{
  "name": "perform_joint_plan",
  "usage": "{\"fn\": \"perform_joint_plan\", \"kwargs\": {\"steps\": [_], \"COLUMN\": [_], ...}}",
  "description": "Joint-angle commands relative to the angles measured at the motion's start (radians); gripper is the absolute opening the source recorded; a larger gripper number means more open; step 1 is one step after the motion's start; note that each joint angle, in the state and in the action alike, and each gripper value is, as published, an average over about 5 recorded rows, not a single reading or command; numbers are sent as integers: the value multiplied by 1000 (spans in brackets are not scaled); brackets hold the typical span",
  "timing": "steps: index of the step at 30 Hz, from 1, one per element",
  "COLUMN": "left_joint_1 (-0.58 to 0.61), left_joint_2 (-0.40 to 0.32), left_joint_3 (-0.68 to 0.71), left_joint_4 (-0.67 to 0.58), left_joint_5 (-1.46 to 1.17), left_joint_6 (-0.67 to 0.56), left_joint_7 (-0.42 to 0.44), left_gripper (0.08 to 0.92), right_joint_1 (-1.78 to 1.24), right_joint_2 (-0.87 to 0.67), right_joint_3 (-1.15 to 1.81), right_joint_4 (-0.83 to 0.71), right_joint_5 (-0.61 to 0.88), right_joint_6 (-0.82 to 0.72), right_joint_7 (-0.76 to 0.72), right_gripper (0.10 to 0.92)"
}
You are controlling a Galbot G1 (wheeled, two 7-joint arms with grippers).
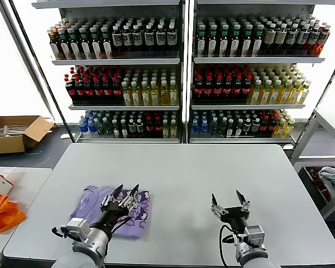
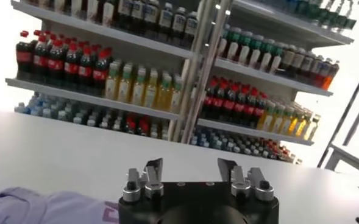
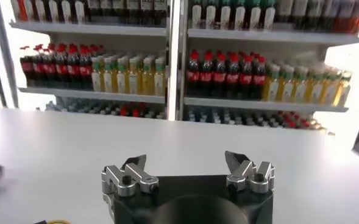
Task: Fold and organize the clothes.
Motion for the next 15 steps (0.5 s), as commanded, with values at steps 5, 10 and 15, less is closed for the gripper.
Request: {"fn": "perform_joint_plan", "kwargs": {"steps": [5,10,15], "left_joint_1": [53,76,92], "left_joint_2": [4,-2,-9], "left_joint_3": [-97,-107,-115], "left_joint_4": [-86,-98,-98], "left_joint_5": [12,27,49], "left_joint_6": [84,91,92], "left_joint_7": [-123,-128,-128], "left_gripper": [801,822,823], "right_joint_1": [223,298,372], "right_joint_2": [-73,-145,-159], "right_joint_3": [-255,-342,-429], "right_joint_4": [56,6,-82], "right_joint_5": [720,816,806], "right_joint_6": [-161,-164,-164], "right_joint_7": [136,191,242], "right_gripper": [823,823,823]}}
